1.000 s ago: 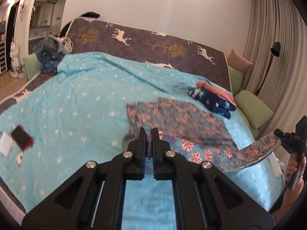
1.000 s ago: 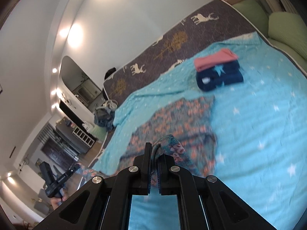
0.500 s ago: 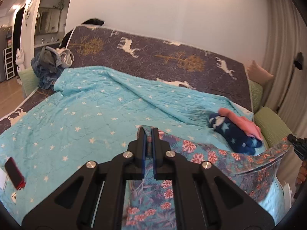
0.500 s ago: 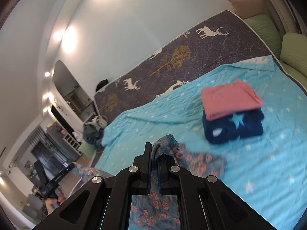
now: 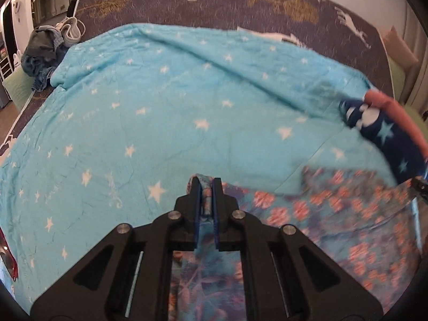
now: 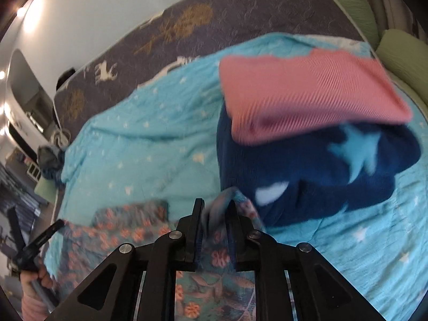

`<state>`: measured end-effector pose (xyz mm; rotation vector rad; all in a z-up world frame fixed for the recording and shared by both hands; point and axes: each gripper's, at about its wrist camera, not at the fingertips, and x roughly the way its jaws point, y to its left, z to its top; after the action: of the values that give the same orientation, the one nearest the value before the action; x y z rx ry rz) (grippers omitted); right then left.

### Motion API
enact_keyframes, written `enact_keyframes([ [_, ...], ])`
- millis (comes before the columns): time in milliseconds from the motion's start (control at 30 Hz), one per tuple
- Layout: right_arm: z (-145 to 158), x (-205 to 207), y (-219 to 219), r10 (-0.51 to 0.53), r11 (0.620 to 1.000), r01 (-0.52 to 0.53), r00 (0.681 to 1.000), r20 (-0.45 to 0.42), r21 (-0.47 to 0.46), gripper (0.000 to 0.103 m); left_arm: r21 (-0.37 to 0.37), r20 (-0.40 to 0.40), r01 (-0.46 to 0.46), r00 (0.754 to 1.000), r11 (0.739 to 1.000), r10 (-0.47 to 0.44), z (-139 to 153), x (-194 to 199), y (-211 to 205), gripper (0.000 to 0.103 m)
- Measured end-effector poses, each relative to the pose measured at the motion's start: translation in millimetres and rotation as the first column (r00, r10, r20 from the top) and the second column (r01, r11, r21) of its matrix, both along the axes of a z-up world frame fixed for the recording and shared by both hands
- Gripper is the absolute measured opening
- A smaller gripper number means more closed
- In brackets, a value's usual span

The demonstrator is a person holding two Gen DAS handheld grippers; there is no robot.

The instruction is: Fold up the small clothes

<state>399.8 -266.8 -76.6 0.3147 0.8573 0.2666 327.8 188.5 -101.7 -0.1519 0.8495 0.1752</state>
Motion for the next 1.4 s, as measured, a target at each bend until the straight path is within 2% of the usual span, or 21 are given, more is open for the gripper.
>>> enact_keyframes([
  [33,-3,-4,-1,0.010,1.000,-0.010,1.000,-0.002,-0.001,0.025,-0.002,0.004,0.002,1.000,1.000,-0.002,1,-4,3,0.012],
  [100,1,-19,-8,0.010,1.000,-0.009,1.000,0.015,-0.016,0.045,0.004,0.013,-0.007,1.000,1.000,0.007,8,-18,10,0.019],
  [167,9,-39,-21,-0.007,1.000,0.008,0.999,0.045,-0.022,0.053,0.024,0.037,-0.020,0.999,1.000,0.019,19,-36,16,0.024],
  [233,20,-71,-39,-0.019,1.000,0.020,0.998,0.060,-0.016,0.057,0.049,0.063,-0.024,0.998,0.999,0.021,33,-71,21,0.038],
  [300,24,-106,-61,-0.038,0.999,0.037,0.998,0.049,0.024,0.064,0.041,0.075,-0.010,0.997,0.999,0.007,36,-105,24,0.059],
  [467,-2,-195,-98,-0.049,0.989,0.059,0.996,-0.076,0.135,0.066,-0.070,0.002,0.050,0.999,0.996,-0.050,17,-203,11,0.061],
  [567,-26,-243,-100,-0.030,0.973,0.060,0.990,-0.136,0.224,0.066,-0.155,0.016,0.063,0.998,0.986,-0.062,7,-239,3,0.076],
  [600,-30,-251,-97,-0.022,0.970,0.056,0.990,-0.142,0.238,0.066,-0.199,0.026,0.074,0.997,0.977,-0.070,2,-249,1,0.077],
  [633,-34,-257,-92,-0.010,0.966,0.047,0.989,-0.145,0.254,0.066,-0.268,0.028,0.087,0.996,0.959,-0.083,-5,-256,-1,0.077],
  [733,-38,-258,-78,0.026,0.945,0.021,0.990,-0.138,0.328,0.067,-0.388,-0.038,0.085,0.993,0.918,-0.108,-22,-242,-4,0.077],
  [800,-38,-242,-70,0.064,0.923,-0.010,0.990,-0.128,0.384,0.068,-0.375,-0.018,0.058,0.997,0.925,-0.070,-23,-229,-6,0.077],
  [867,-41,-225,-66,0.050,0.912,0.015,0.988,-0.147,0.410,0.068,-0.365,-0.002,0.023,1.000,0.931,-0.026,-24,-213,-8,0.077],
  [967,-48,-203,-59,0.015,0.887,0.064,0.986,-0.167,0.458,0.068,-0.434,-0.004,-0.046,0.999,0.900,0.049,-29,-194,-3,0.077],
  [1000,-48,-196,-56,0.000,0.884,0.081,0.985,-0.172,0.460,0.068,-0.449,-0.002,-0.068,0.997,0.891,0.075,-29,-185,-1,0.069],
  [1033,-49,-192,-54,-0.010,0.884,0.092,0.984,-0.178,0.459,0.066,-0.440,-0.003,-0.089,0.995,0.894,0.098,-29,-182,0,0.056],
  [1067,-47,-187,-52,-0.019,0.888,0.098,0.984,-0.177,0.449,0.042,-0.434,-0.007,-0.099,0.994,0.895,0.106,-30,-181,3,0.013],
  [1100,-49,-185,-50,-0.021,0.898,0.099,0.983,-0.183,0.428,0.012,-0.455,-0.026,-0.103,0.994,0.885,0.102,-32,-177,5,0.014],
  [1133,-52,-183,-49,-0.021,0.905,0.104,0.979,-0.202,0.413,0.012,-0.494,-0.024,-0.125,0.991,0.860,0.130,-33,-179,9,0.014],
  [1167,-53,-183,-49,-0.030,0.899,0.118,0.978,-0.208,0.423,0.012,-0.491,-0.007,-0.118,0.991,0.863,0.131,-29,-182,8,0.013],
  [1233,-47,-191,-50,-0.035,0.897,0.111,0.983,-0.180,0.427,0.011,-0.440,0.031,-0.089,0.993,0.894,0.114,-16,-194,1,0.013],
  [1400,-11,-234,-53,0.007,0.906,0.035,0.995,-0.098,0.422,0.010,-0.379,0.087,0.018,0.996,0.925,0.016,20,-248,-14,0.013],
])
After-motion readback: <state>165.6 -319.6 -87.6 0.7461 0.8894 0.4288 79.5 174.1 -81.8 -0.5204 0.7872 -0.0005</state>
